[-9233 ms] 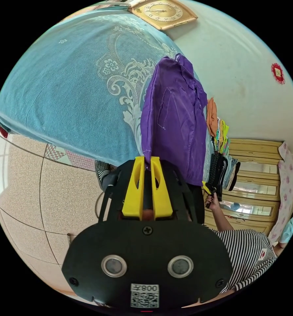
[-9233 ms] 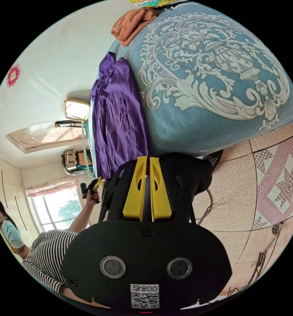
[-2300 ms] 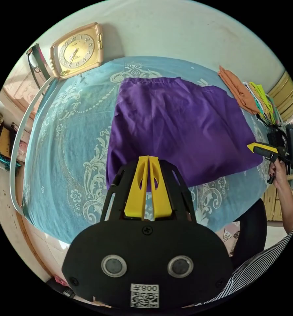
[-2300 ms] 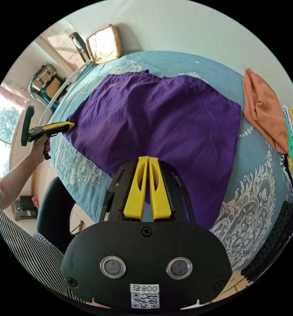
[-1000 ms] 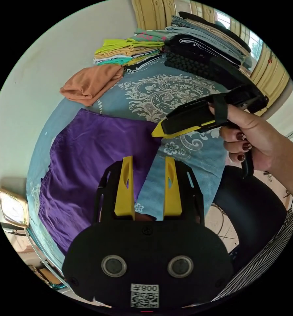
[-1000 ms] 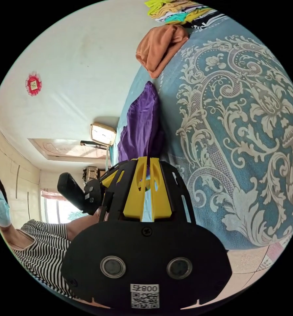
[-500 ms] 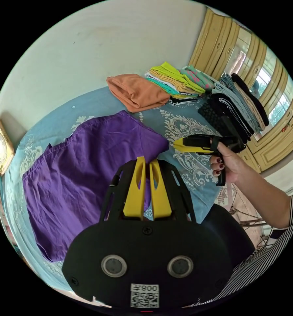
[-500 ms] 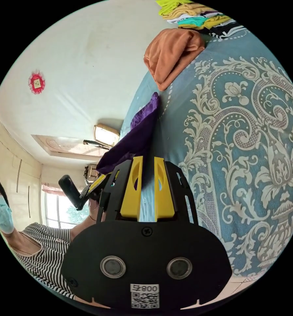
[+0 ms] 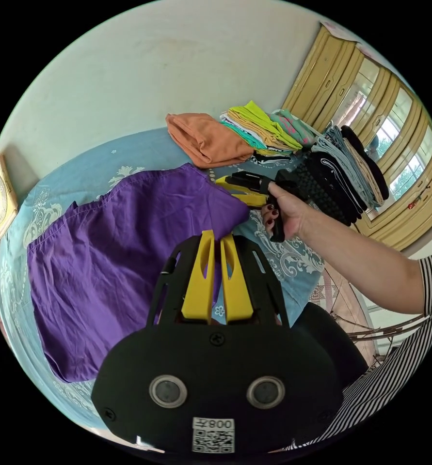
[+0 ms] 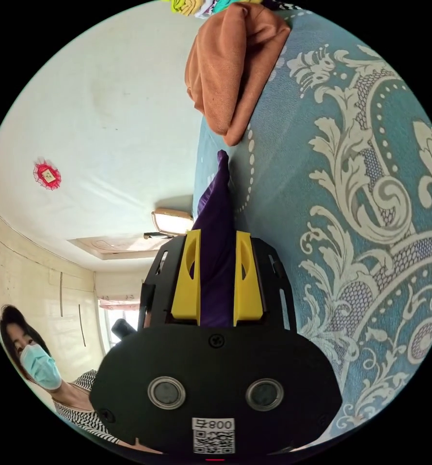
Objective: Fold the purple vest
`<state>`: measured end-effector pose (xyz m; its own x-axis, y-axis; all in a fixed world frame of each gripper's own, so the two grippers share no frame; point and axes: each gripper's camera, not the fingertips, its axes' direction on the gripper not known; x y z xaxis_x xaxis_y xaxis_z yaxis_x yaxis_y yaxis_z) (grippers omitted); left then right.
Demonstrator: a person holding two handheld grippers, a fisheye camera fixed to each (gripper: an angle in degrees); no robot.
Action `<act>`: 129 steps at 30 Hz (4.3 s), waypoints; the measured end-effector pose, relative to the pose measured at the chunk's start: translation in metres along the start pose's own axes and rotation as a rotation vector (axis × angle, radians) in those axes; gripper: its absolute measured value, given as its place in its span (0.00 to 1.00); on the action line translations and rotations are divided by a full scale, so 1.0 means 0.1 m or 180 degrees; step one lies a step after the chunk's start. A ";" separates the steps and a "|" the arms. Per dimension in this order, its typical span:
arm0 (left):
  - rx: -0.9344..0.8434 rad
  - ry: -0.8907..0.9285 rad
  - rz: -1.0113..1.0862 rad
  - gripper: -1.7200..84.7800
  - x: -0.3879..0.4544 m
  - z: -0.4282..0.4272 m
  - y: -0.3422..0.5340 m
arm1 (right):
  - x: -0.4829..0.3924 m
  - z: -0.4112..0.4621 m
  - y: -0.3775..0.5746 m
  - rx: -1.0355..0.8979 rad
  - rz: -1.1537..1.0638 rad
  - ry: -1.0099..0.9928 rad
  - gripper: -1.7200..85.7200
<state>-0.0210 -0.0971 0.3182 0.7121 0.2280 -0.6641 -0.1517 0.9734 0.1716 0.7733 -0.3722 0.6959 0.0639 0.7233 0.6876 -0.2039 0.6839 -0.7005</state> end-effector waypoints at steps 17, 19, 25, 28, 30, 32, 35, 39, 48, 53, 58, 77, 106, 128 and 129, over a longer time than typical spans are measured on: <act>-0.0120 0.0082 0.0415 0.04 -0.12 -0.55 0.13 | -0.20 1.40 -0.70 -0.0325 -0.0096 0.0508 0.13; -0.0121 0.0080 0.0439 0.04 -0.18 -0.66 0.15 | -0.21 1.68 -0.77 -0.0422 -0.0086 0.0516 0.11; -0.0027 0.0135 0.0331 0.04 -0.55 -1.15 0.26 | -0.33 2.23 -0.76 -0.0472 -0.0221 0.0618 0.05; 0.0071 0.0199 0.0232 0.04 -0.78 -1.47 0.33 | -0.44 2.46 -0.73 -0.0459 -0.0298 0.0532 0.04; 0.0177 0.0241 0.0142 0.04 -0.94 -1.71 0.38 | -0.55 2.62 -0.69 -0.0448 -0.0386 0.0515 0.04; 0.0354 0.0304 -0.0020 0.04 -1.21 -2.08 0.47 | -0.69 2.80 -0.63 -0.0420 -0.0480 0.0483 0.04; 0.0595 0.0384 -0.0284 0.04 -1.62 -2.58 0.63 | -0.99 3.19 -0.51 -0.0400 -0.0696 0.0465 0.03; 0.0918 0.0553 -0.0743 0.04 -2.21 -3.18 0.93 | -1.46 3.93 -0.30 -0.0492 -0.1067 0.0451 0.03; 0.1486 0.0797 -0.1909 0.03 -3.72 -4.31 2.11 | -2.17 6.23 0.34 -0.1124 -0.1859 0.0940 0.04; 0.1689 0.0941 -0.2587 0.03 -4.46 -4.67 2.81 | -2.14 7.54 0.67 -0.1511 -0.2031 0.1376 0.04; 0.1723 0.1110 -0.3047 0.04 -5.01 -4.83 3.26 | -1.93 8.74 0.91 -0.1832 -0.2067 0.1899 0.04; 0.1797 0.1327 -0.3605 0.04 -5.91 -5.64 3.97 | -1.63 10.50 1.38 -0.2098 -0.2503 0.2111 0.09; 0.1155 0.0047 -0.2560 0.02 -5.60 -6.32 3.02 | -0.90 10.78 1.62 -0.1677 -0.2971 0.2431 0.03; 0.0367 -0.0290 -0.2058 0.02 -6.13 -5.58 1.27 | -0.07 10.07 1.42 -0.1412 -0.2680 0.3030 0.02; 0.0311 -0.0289 -0.2024 0.02 -6.13 -5.51 1.22 | 0.03 10.01 1.40 -0.1402 -0.2595 0.2999 0.02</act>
<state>-0.8538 -0.1063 0.3447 0.6982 -0.3990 -0.5944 0.3786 0.9105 -0.1664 -0.2328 -0.3699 0.7912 0.7032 -0.2411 0.6688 0.5375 0.7961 -0.2781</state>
